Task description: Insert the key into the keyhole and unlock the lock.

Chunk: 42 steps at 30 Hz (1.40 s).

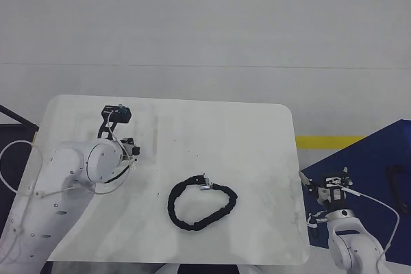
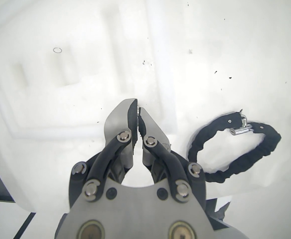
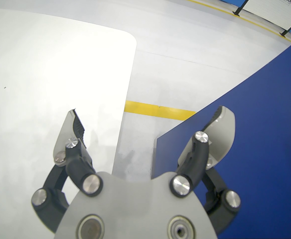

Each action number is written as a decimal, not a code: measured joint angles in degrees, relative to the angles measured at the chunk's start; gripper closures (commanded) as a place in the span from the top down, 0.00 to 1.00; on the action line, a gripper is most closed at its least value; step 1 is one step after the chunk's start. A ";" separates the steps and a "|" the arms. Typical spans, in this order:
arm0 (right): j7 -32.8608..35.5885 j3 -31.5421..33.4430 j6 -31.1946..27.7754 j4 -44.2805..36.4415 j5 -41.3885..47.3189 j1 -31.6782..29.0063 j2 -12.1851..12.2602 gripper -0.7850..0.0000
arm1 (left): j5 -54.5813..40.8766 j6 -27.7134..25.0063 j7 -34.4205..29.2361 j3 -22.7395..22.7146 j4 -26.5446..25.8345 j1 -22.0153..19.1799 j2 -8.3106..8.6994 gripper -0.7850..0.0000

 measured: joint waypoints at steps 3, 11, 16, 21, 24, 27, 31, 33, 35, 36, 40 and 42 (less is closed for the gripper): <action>0.00 0.00 0.00 0.00 0.00 0.00 0.00 1.00 | -6.83 -2.20 -2.20 -2.31 2.68 -0.37 -0.06 0.00; 0.00 0.00 0.00 0.00 0.00 0.00 0.00 1.00 | -23.70 -7.71 -7.70 -4.63 12.48 -4.83 -0.13 0.00; 0.00 0.00 0.00 0.00 0.00 0.00 0.00 1.00 | -28.50 -7.41 -4.30 -6.34 13.12 -4.40 -0.18 0.00; 0.00 0.00 0.00 0.00 0.00 0.00 0.00 1.00 | -37.77 -9.98 -0.76 -10.83 15.84 -1.02 0.06 0.00; 0.00 0.00 0.00 0.00 0.00 0.00 0.00 1.00 | -37.10 -9.99 -0.76 -10.79 15.78 -0.97 0.09 0.00; 0.00 0.00 0.00 0.00 0.00 0.00 0.00 1.00 | -37.10 -9.98 -0.79 -10.77 15.76 -1.00 0.08 0.00; 0.00 0.00 0.00 0.00 0.00 0.00 0.00 1.00 | -37.56 -10.37 -0.41 -10.76 15.66 -0.68 0.01 0.00; 0.00 0.00 0.00 0.00 0.00 0.00 0.00 1.00 | -41.74 -12.23 1.85 -11.83 15.70 0.66 -0.22 0.00; 0.00 0.00 0.00 0.00 0.00 0.00 0.00 1.00 | -48.63 -14.93 6.18 -14.21 15.06 2.81 -0.42 0.00; 0.00 0.00 0.00 0.00 0.00 0.00 0.00 1.00 | -51.89 -16.73 7.71 -15.30 14.52 4.15 -0.50 0.00; 0.00 0.00 0.00 0.00 0.00 0.00 0.00 1.00 | -66.44 -24.97 13.27 -20.76 13.81 11.29 -0.88 0.00; 0.00 0.00 0.00 0.00 0.00 0.00 0.00 1.00 | -73.88 -28.29 14.91 -22.91 14.72 14.81 -1.14 0.00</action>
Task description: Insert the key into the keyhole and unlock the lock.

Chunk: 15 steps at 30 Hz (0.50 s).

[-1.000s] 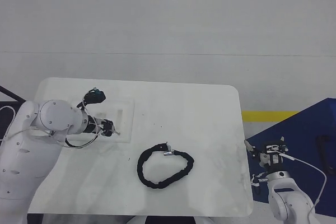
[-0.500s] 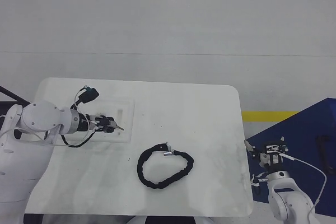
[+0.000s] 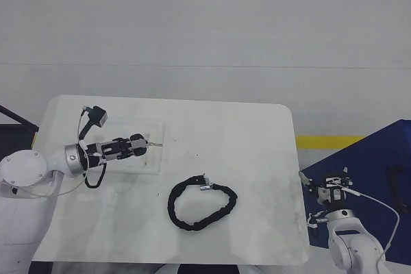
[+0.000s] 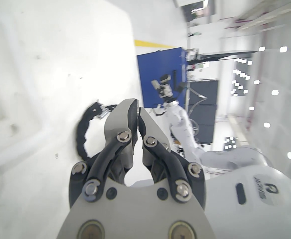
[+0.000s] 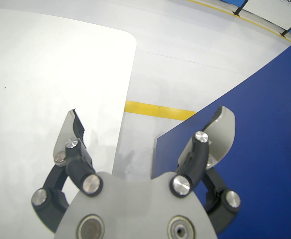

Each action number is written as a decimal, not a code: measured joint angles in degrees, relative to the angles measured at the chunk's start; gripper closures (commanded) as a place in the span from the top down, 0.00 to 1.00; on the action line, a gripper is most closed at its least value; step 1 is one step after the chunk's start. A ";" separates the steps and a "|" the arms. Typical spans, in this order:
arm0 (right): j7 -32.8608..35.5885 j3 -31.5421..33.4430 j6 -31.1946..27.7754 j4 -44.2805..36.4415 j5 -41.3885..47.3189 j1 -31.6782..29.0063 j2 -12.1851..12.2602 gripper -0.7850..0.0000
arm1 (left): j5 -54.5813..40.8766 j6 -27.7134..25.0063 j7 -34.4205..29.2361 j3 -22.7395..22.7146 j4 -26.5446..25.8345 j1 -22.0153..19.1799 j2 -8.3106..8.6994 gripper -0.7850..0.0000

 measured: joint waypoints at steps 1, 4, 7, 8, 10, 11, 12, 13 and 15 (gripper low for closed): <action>0.00 0.00 0.00 0.00 0.00 0.00 0.00 1.00 | -2.87 -1.26 0.62 -0.67 0.51 1.24 -0.12 0.00; 0.00 0.00 0.00 0.00 0.00 0.00 0.00 1.00 | -10.20 -2.27 0.88 -1.80 2.62 4.11 -0.37 0.00; 0.00 0.00 0.00 0.00 0.00 0.00 0.00 1.00 | -14.27 -3.21 -0.52 -2.87 4.30 5.49 -0.41 0.00; 0.00 0.00 0.00 0.00 0.00 0.00 0.00 1.00 | -15.47 -3.16 -1.28 -3.11 4.76 5.83 -0.41 0.00; 0.00 0.00 0.00 0.00 0.00 0.00 0.00 1.00 | -15.72 -3.04 -1.45 -3.17 4.88 5.91 -0.40 0.00; 0.00 0.00 0.00 0.00 0.00 0.00 0.00 1.00 | -15.56 -3.02 -1.38 -3.15 4.85 5.89 -0.40 0.00; 0.00 0.00 0.00 0.00 0.00 0.00 0.00 1.00 | -15.49 -3.02 -1.34 -3.14 4.84 5.88 -0.40 0.00; 0.00 0.00 0.00 0.00 0.00 0.00 0.00 1.00 | -15.46 -3.02 -1.32 -3.13 4.83 5.87 -0.40 0.00; 0.00 0.00 0.00 0.00 0.00 0.00 0.00 1.00 | -15.46 -3.03 -1.32 -3.13 4.82 5.87 -0.40 0.00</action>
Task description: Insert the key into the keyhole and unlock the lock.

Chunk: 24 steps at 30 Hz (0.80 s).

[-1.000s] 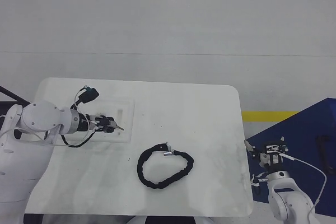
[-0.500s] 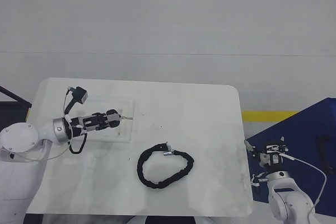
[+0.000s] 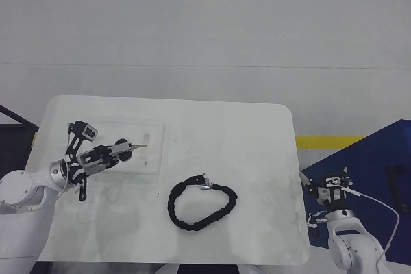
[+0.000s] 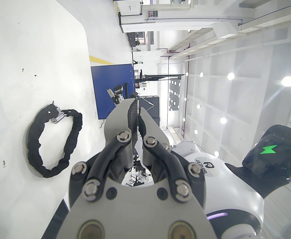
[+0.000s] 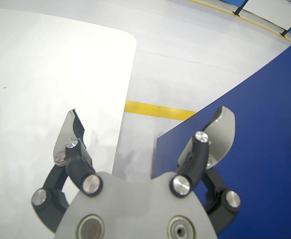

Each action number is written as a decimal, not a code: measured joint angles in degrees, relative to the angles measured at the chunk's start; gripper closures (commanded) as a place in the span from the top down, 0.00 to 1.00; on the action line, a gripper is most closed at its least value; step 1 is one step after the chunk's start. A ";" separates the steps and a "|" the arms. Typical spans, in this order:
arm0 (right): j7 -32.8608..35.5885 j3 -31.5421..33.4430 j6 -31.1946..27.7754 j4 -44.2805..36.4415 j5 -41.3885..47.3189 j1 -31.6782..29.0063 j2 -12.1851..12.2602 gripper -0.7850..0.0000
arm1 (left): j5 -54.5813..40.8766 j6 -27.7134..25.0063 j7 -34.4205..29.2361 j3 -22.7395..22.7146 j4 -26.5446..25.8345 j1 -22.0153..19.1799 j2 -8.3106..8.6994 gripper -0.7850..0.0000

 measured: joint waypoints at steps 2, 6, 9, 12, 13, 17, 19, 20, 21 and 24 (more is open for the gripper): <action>0.00 0.00 0.00 0.00 0.00 0.00 0.00 1.00 | 0.00 0.00 0.00 0.00 0.00 0.00 0.00 0.00; 0.00 0.00 0.00 0.00 0.00 0.00 0.00 1.00 | -0.01 -0.01 0.00 0.00 0.00 0.00 0.00 0.00; 0.00 0.00 0.00 0.00 0.00 0.00 0.00 1.00 | -0.01 -0.01 0.00 0.00 0.00 0.00 0.00 0.00; -0.04 -0.02 -0.03 -0.06 -0.03 0.03 0.00 1.00 | -0.01 -0.01 0.00 0.00 0.00 0.00 0.00 0.00; -0.48 -0.22 -0.20 -0.53 -0.45 0.03 0.00 1.00 | -0.01 -0.01 0.00 0.00 0.00 0.00 0.00 0.00; -5.68 -4.96 -4.45 -8.86 -7.37 -2.55 -0.03 1.00 | -0.01 -0.01 -0.01 0.00 0.00 0.00 0.00 0.00; -4.33 -6.81 -9.87 -13.34 -11.56 -1.85 0.34 1.00 | -0.01 -0.01 -0.01 0.00 0.00 0.00 0.00 0.00; -2.69 -8.58 -14.66 -16.22 -15.33 -0.61 0.63 1.00 | -0.01 -0.01 -0.01 0.00 0.00 0.00 0.00 0.00; -1.13 -10.25 -17.98 -17.97 -18.01 0.51 0.74 1.00 | -0.01 -0.01 -0.01 0.00 0.00 0.00 0.00 0.00; 6.11 -17.85 -25.23 -19.53 -20.41 5.12 0.18 1.00 | -0.01 -0.01 -0.01 0.00 0.00 0.00 0.00 0.00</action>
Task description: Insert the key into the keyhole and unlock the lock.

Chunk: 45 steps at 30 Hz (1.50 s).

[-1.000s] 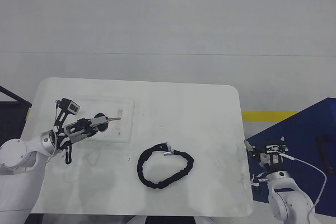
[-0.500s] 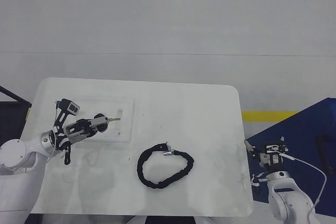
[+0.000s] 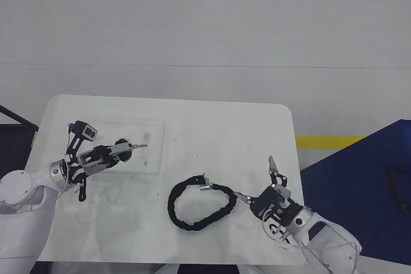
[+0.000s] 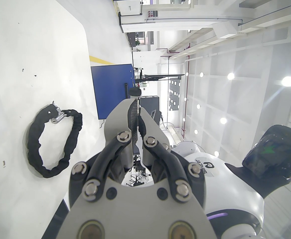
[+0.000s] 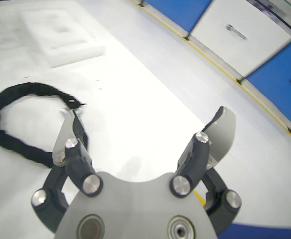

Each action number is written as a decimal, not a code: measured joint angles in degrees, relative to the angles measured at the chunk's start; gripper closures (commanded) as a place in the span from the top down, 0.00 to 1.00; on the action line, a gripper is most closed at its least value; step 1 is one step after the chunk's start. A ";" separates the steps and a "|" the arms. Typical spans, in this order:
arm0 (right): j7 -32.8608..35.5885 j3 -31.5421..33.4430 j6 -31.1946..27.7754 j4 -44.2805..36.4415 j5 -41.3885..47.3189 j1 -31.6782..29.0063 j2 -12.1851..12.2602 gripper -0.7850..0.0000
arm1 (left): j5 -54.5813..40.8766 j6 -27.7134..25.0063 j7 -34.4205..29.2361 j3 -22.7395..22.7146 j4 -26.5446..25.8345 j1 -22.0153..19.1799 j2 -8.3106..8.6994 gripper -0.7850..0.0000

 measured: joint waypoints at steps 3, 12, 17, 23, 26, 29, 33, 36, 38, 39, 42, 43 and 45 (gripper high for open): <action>8.52 -6.62 0.40 4.44 7.74 7.50 -1.31 1.00 | 0.00 0.00 0.00 0.00 0.00 0.00 0.00 0.00; 13.18 -9.40 3.43 7.00 9.39 11.57 -1.93 1.00 | 0.00 0.00 0.00 0.00 0.00 0.00 0.00 0.00; 30.11 -10.47 -5.13 10.86 26.70 16.60 -2.35 1.00 | 0.00 0.00 0.00 0.00 0.00 0.00 0.00 0.00; 60.52 -13.30 4.20 13.08 60.74 28.68 -3.16 1.00 | 0.00 0.00 0.00 0.00 0.00 0.00 0.00 0.00; 66.28 -14.66 7.22 13.77 63.95 32.53 -3.25 1.00 | 0.00 0.00 0.00 0.00 0.00 0.00 0.00 0.00; 69.64 -18.25 6.35 15.90 58.31 35.31 -3.46 1.00 | 0.00 0.00 0.00 0.00 0.00 0.00 0.00 0.00; 68.02 -22.14 3.67 19.08 54.49 37.86 -3.94 1.00 | 0.00 0.00 0.00 0.00 0.00 0.00 0.00 0.00; 66.53 -22.35 3.78 19.74 52.89 38.22 -3.99 1.00 | 0.00 0.00 0.00 0.00 0.00 0.00 0.00 0.00; 66.69 -22.31 3.80 19.68 53.14 38.18 -3.98 1.00 | 0.00 0.00 0.00 0.00 0.00 0.00 0.00 0.00; 66.72 -22.31 3.80 19.67 53.17 38.18 -3.98 1.00 | 0.00 0.00 0.00 0.00 0.00 0.00 0.00 0.00; 66.68 -22.34 3.75 19.66 53.20 38.13 -3.98 1.00 | 0.00 0.00 0.00 0.00 0.00 0.00 0.00 0.00; 66.30 -22.50 3.32 19.65 53.28 37.96 -3.95 1.00 | 0.00 0.00 0.00 0.00 0.00 0.00 0.00 0.00; 65.28 -22.55 1.59 19.74 51.22 37.71 -3.69 1.00 | 0.00 0.00 0.00 0.00 0.00 0.00 0.00 0.00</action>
